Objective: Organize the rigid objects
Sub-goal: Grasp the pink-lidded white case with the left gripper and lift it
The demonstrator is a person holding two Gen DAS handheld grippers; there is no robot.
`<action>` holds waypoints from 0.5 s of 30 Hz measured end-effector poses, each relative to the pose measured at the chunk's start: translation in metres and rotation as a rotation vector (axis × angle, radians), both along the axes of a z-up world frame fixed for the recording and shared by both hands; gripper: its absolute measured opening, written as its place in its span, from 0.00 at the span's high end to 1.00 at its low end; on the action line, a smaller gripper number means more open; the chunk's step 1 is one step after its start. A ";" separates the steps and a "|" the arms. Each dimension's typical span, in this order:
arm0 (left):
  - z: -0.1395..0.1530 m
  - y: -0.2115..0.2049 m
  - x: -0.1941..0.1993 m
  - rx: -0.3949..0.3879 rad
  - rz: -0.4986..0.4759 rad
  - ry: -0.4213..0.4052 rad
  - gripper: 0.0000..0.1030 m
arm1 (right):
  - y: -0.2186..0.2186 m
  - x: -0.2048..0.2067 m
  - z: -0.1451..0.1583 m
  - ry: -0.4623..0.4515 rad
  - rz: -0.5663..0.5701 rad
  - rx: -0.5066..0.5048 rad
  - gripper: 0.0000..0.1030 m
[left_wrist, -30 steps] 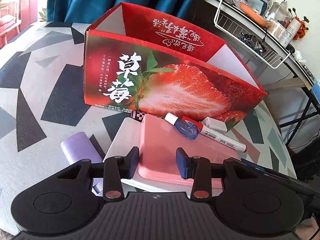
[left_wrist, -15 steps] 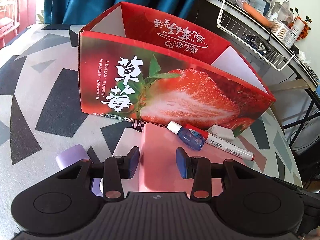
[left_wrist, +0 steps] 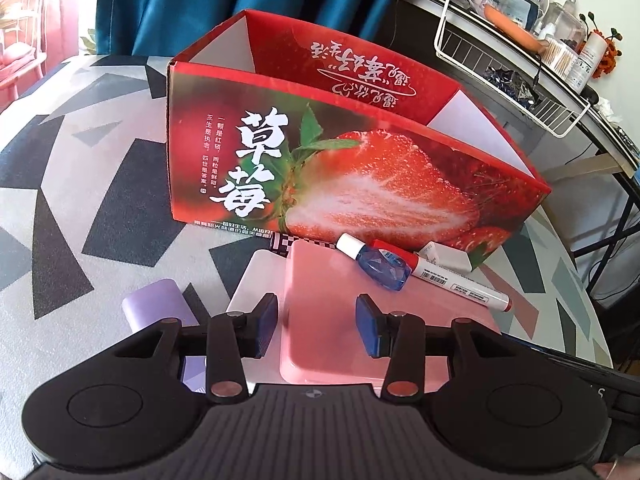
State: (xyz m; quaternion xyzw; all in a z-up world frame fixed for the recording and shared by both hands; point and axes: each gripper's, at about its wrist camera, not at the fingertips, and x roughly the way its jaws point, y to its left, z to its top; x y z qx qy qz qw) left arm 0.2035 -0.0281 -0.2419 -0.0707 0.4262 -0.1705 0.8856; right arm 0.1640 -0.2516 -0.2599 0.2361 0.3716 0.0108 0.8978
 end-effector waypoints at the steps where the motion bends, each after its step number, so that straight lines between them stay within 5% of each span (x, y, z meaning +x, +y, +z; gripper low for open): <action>1: 0.000 0.000 0.000 -0.001 -0.001 0.003 0.55 | -0.001 0.000 0.000 0.003 -0.003 0.010 0.45; 15: -0.001 -0.012 -0.001 0.039 -0.038 -0.008 0.48 | -0.008 -0.001 -0.005 0.027 -0.047 0.097 0.48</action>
